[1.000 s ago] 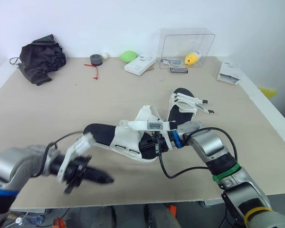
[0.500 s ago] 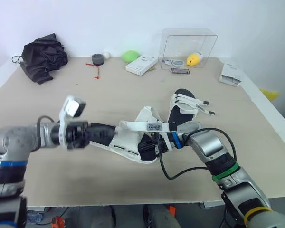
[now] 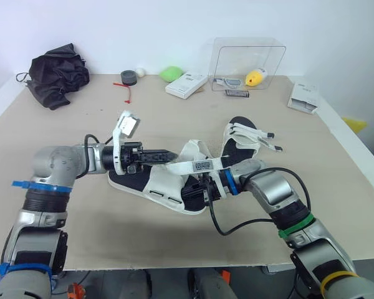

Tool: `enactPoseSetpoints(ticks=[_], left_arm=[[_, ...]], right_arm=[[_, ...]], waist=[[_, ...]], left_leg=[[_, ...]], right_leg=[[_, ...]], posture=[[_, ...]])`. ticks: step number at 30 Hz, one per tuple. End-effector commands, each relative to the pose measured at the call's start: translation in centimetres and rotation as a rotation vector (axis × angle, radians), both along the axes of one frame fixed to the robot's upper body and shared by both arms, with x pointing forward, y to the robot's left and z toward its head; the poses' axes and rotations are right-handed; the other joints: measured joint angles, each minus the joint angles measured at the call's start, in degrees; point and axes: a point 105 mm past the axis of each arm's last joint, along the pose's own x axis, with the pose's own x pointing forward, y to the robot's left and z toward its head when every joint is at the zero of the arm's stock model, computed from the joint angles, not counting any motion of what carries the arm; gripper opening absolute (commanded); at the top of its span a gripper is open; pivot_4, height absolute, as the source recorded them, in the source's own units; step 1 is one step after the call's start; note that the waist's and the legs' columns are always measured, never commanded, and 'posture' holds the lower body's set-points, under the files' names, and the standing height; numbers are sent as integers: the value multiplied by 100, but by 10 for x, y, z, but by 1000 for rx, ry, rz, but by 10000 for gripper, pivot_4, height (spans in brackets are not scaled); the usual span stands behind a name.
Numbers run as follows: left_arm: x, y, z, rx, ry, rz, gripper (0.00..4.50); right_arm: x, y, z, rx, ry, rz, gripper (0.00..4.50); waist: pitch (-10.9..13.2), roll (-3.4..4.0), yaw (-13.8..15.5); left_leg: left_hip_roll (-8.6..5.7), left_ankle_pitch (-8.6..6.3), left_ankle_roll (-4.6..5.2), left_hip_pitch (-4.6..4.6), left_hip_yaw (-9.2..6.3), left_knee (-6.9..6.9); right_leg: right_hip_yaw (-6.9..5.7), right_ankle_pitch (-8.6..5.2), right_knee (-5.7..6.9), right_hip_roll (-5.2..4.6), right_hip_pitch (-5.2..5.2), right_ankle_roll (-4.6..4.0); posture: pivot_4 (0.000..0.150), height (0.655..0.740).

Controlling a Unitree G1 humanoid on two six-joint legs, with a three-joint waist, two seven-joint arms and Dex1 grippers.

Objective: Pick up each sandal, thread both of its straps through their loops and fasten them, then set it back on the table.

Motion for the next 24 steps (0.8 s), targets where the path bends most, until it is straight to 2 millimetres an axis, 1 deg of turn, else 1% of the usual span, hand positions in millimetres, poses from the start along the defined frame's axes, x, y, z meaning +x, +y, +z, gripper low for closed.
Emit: enactPoseSetpoints(ticks=[1, 3, 4, 5, 6, 8, 11, 13, 16, 18, 19, 21, 24], left_arm=[[6, -2, 12, 35, -88, -21, 8678], [14, -1, 18, 20, -113, 4, 18547], [15, -1, 22, 4, -114, -2, 22897], [15, 0, 25, -12, -111, -9, 28765], [15, 1, 29, -26, -98, -14, 32431], [14, 3, 35, -55, -67, -34, 32431], [1, 5, 50, -103, 22, -133, 32431], [-6, 6, 51, -88, 44, -183, 32431], [-21, 4, 38, -6, 64, -269, 32431], [-26, 2, 32, 27, 74, -297, 32431], [-26, 2, 31, 37, 76, -302, 32431], [-26, 0, 20, 76, 67, -308, 32431], [-20, -2, 12, 95, 71, -297, 32431]], right_arm=[[-7, 3, -12, -28, 31, 11, 0], [-7, 3, -12, -26, 32, 7, 0], [-7, 3, -12, -26, 31, 5, 0], [-7, 3, -12, -26, 31, 4, 0], [-8, 3, -12, -25, 32, 3, 0], [-8, 3, -12, -26, 32, 3, 0], [-8, 3, -13, -27, 30, 3, 0], [-7, 3, -12, -27, 30, 4, 0], [-7, 5, -13, -27, 27, 4, 0], [-7, 5, -13, -27, 27, 5, 0], [-7, 6, -13, -26, 26, 5, 0], [-7, 6, -12, -25, 26, 6, 0], [-7, 6, -12, -24, 27, 5, 0]], waist=[[0, 0, 0], [0, 1, -2], [0, 0, -1], [0, 0, -1], [0, 0, -1], [0, 0, -1], [0, 0, -1], [0, 1, -5], [0, 1, -19], [0, 1, -15], [1, 1, -15], [0, 1, -16], [1, 1, -14]], left_leg=[[0, 0, 0, 0, 0, 0], [0, 0, 0, 2, 1, 0], [1, 0, 0, 1, 1, 0], [1, 0, 0, 2, 0, 0], [1, 0, 1, 1, 0, 0], [1, 0, 1, 0, 0, 0], [1, 0, 1, -2, -1, 0], [1, 0, 1, -1, -1, 0], [1, -1, 2, -1, -2, 0], [1, -1, 1, -1, -4, 0], [1, -1, 1, 0, -4, 0], [1, -1, 1, 2, -4, 1], [0, -1, 2, 9, -3, 2]], right_leg=[[0, 0, 0, 0, 0, 0], [2, -1, 1, 1, 0, 0], [2, -1, 1, 2, -1, 0], [1, -2, 2, 2, 0, 0], [1, -2, 2, 2, -1, 0], [1, -3, 3, 2, -2, 0], [0, -3, 4, 2, -3, 1], [0, -4, 6, 3, -4, 2], [0, -9, 12, 4, -5, -1], [-2, -12, 16, 3, -5, -4], [-2, -12, 18, 2, -5, -4], [-1, -13, 24, 3, -7, -6], [0, -21, 40, 4, -8, -16]], posture=[[1500, 7400], [1500, 7400], [1500, 7400], [1500, 7400], [1500, 7400], [1500, 7400], [1500, 7400], [1500, 7400], [1500, 7400], [1500, 7400], [1500, 7400], [1500, 7400], [1500, 7400]])
